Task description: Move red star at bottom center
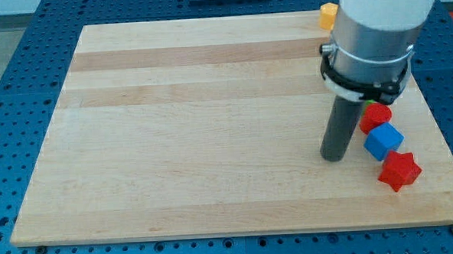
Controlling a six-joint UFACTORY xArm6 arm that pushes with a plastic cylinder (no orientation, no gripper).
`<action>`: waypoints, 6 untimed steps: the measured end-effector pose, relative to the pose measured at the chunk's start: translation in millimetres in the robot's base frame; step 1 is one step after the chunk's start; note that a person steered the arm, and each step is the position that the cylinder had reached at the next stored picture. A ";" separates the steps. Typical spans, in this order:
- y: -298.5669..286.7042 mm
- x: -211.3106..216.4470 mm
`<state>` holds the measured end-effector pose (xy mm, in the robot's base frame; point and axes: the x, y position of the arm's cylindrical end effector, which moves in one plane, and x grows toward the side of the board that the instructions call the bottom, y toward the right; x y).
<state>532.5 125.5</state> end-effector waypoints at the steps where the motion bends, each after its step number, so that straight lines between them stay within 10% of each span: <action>1: -10.4 45.8; 6: 66.4 85.0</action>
<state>617.5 191.9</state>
